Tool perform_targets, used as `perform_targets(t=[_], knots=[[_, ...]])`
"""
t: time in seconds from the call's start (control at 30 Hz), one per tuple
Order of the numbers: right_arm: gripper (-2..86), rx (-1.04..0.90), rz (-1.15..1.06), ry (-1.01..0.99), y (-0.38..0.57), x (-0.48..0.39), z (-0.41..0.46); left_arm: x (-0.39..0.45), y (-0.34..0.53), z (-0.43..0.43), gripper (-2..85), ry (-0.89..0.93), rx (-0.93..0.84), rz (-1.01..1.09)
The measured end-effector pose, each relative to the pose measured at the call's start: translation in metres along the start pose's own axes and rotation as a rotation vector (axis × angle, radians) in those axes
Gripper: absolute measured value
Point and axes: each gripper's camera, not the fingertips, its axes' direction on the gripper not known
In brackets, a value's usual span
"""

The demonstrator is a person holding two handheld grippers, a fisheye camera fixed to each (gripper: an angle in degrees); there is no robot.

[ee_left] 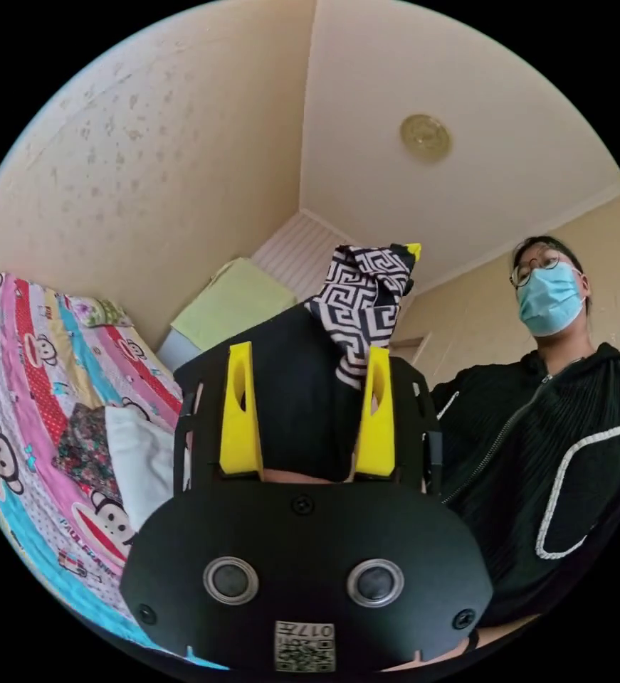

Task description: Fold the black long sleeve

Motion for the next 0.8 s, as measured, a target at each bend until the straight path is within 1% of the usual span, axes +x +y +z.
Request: perform_targets(t=[0.03, 0.07, 0.1, 0.13, 0.17, 0.2, 0.23, 0.27, 0.3, 0.33, 0.43, 0.5, 0.57, 0.67, 0.73, 0.8], knots=[[1.2, -0.012, -0.006, 0.041, 0.001, -0.001, -0.007, -0.002, 0.004, 0.005, 12.7, 0.129, -0.037, -0.017], [1.2, -0.023, -0.001, 0.086, 0.004, 0.001, -0.015, -0.003, 0.006, 0.007, 10.0, 0.207, -0.047, -0.026], [1.3, -0.026, 0.005, 0.107, 0.006, 0.002, -0.019, -0.005, 0.011, 0.007, 5.2, 0.392, -0.037, -0.049], [1.3, -0.027, 0.014, 0.141, 0.012, 0.004, -0.028, -0.008, 0.016, 0.003, 2.0, 0.589, 0.015, -0.078], [1.4, -0.021, 0.029, 0.163, 0.019, 0.007, -0.038, -0.011, 0.018, -0.001, 1.3, 0.677, 0.055, -0.101], [1.4, -0.017, 0.037, 0.17, 0.022, 0.008, -0.043, -0.016, 0.022, -0.012, 0.3, 0.798, 0.15, -0.156], [1.5, -0.007, 0.055, 0.183, 0.03, 0.011, -0.054, -0.019, 0.024, -0.031, -0.2, 0.835, 0.25, -0.194], [1.5, 0.003, 0.07, 0.199, 0.038, 0.014, -0.063, -0.018, 0.023, -0.042, -0.3, 0.823, 0.293, -0.197], [1.6, 0.005, 0.077, 0.21, 0.042, 0.015, -0.067, -0.013, 0.02, -0.066, -0.5, 0.768, 0.349, -0.171], [1.6, -0.005, 0.097, 0.238, 0.05, 0.019, -0.075, -0.004, 0.011, -0.09, -0.6, 0.693, 0.359, -0.126], [2.0, -0.077, 0.136, 0.273, 0.074, 0.028, -0.085, 0.033, -0.022, -0.136, -0.7, 0.544, 0.298, 0.012], [2.2, -0.131, 0.158, 0.276, 0.09, 0.035, -0.088, 0.058, -0.041, -0.154, -0.8, 0.527, 0.291, 0.098], [2.5, -0.231, 0.187, 0.335, 0.11, 0.047, -0.088, 0.081, -0.059, -0.166, -0.8, 0.525, 0.272, 0.162], [2.7, -0.338, 0.176, 0.434, 0.128, 0.06, -0.083, 0.118, -0.085, -0.173, -0.8, 0.427, 0.188, 0.227], [4.3, -0.351, 0.14, 0.438, 0.135, 0.065, -0.083, 0.142, -0.098, -0.178, -0.8, 0.408, 0.124, 0.275], [8.2, -0.322, 0.135, 0.459, 0.139, 0.071, -0.088, 0.149, -0.104, -0.182, -0.8, 0.425, 0.1, 0.248]])
